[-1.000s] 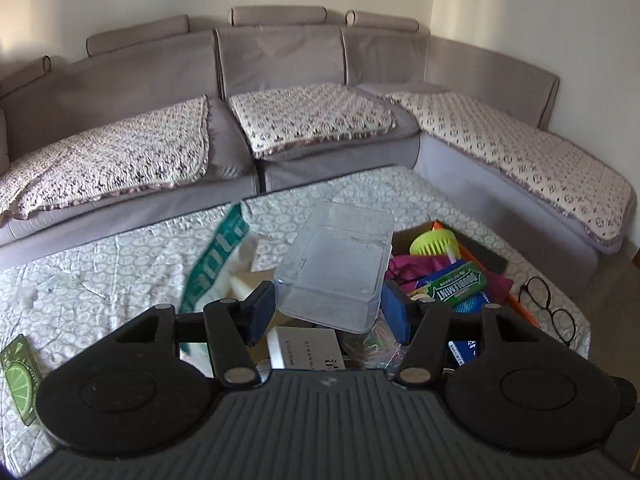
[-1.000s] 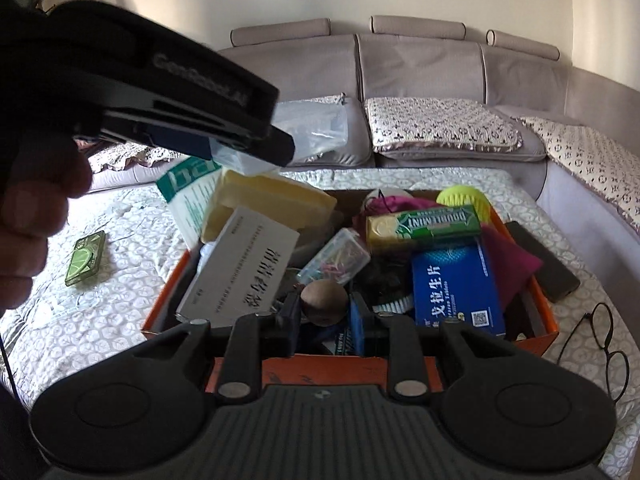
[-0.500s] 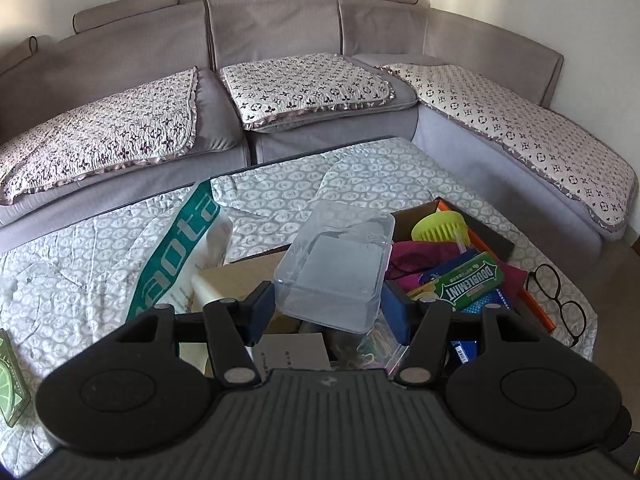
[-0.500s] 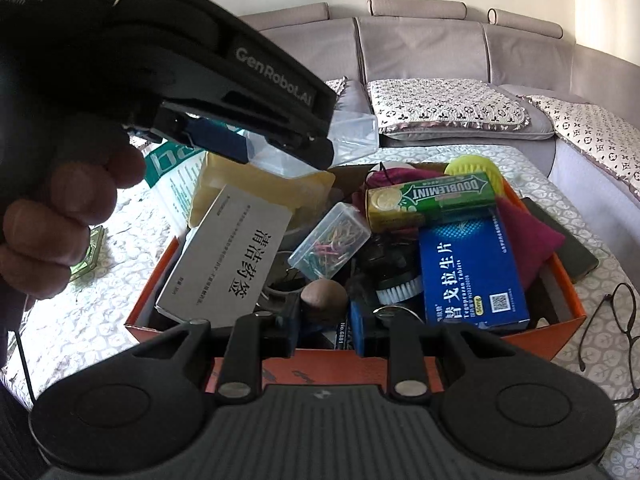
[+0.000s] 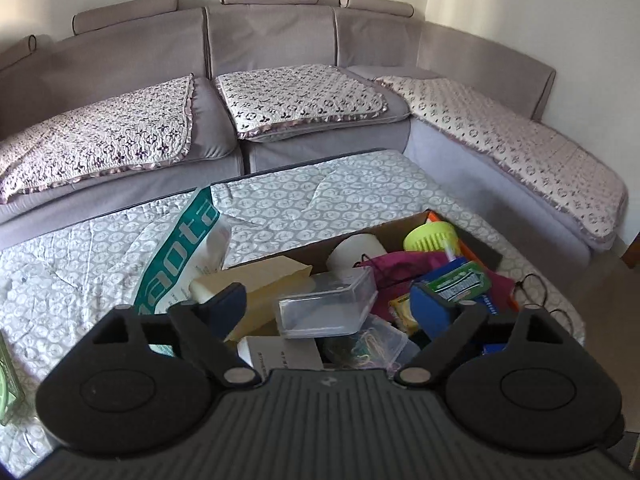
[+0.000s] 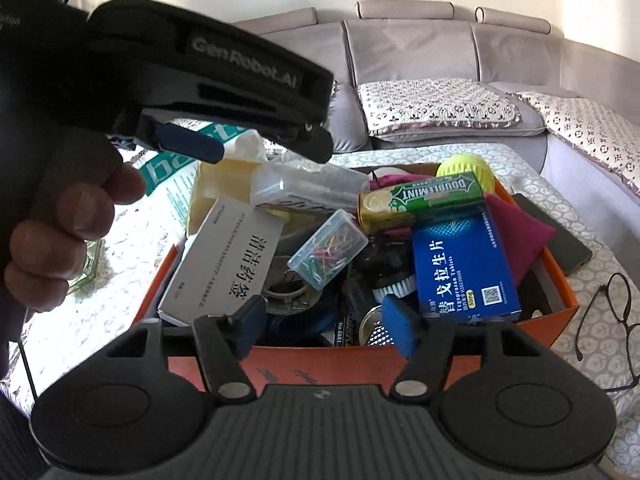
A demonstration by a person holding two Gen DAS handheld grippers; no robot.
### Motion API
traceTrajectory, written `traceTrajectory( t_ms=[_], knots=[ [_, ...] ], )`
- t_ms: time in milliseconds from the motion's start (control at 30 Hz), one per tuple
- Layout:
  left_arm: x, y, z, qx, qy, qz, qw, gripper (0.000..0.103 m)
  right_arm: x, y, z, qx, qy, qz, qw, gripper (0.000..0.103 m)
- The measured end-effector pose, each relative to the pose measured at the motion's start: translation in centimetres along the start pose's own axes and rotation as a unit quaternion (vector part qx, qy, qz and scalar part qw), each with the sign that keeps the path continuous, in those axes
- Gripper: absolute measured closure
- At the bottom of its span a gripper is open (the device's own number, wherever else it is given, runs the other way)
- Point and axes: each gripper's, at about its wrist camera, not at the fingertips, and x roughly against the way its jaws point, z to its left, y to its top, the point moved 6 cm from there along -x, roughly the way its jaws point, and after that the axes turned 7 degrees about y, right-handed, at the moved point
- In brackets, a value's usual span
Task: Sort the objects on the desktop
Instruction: 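Lower both tools into the orange bin and open them to release, then return both tools to the bed toward the clear phone case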
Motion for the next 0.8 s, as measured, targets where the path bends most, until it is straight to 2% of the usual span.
traceTrajectory(
  t_ms=[233,433,600,800],
  knots=[
    [2.5,0.7,0.5,0.012,-0.017,-0.022,0.9995,0.005,0.8,0.4,0.7,0.0,-0.008,-0.01,1.0,0.03],
    [4.0,0.6,2.1,0.02,-0.017,-0.036,0.999,0.004,2.0,1.0,2.3,0.008,-0.008,-0.028,1.0,0.015],
    [5.3,0.3,4.5,0.036,0.0,-0.05,0.9981,0.003,3.0,1.5,4.5,0.016,0.002,-0.038,0.999,0.009],
    [7.1,-1.2,9.0,0.061,0.043,-0.063,0.9952,0.003,2.9,2.0,9.0,0.037,0.033,-0.044,0.998,0.009]
  ],
)
